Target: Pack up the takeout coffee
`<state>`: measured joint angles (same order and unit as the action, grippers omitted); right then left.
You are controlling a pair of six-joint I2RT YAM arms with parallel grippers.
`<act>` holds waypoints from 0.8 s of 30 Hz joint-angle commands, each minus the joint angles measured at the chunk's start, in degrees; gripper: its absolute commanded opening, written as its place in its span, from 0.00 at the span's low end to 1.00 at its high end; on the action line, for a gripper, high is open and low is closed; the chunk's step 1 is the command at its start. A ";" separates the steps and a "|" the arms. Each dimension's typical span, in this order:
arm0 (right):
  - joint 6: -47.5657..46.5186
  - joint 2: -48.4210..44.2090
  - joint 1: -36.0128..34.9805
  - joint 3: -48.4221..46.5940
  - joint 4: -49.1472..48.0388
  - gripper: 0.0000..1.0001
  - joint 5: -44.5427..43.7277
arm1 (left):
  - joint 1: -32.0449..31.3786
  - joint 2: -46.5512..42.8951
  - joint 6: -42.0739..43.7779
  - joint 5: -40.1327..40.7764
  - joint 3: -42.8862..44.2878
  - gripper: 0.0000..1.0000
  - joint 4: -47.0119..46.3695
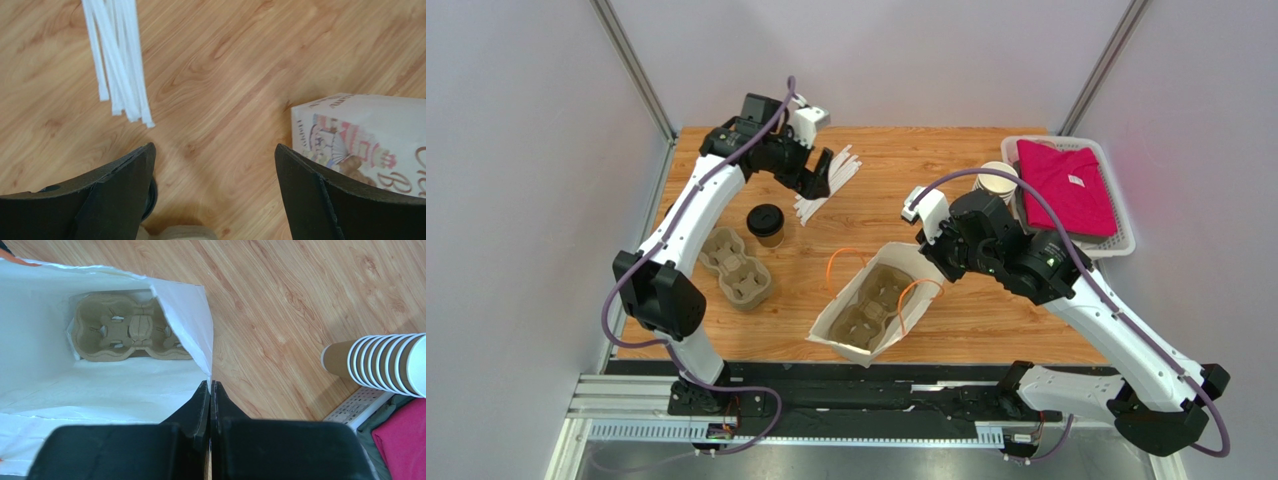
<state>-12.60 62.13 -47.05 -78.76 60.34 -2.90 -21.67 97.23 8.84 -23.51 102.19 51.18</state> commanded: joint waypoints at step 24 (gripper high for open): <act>-2.87 2.65 0.91 0.36 -1.80 0.00 -1.23 | 16.84 0.15 -2.96 10.15 -14.83 0.99 -0.90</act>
<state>-14.50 64.75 -46.33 -77.91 60.53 -4.03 -5.13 98.19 6.48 -14.63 87.26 53.84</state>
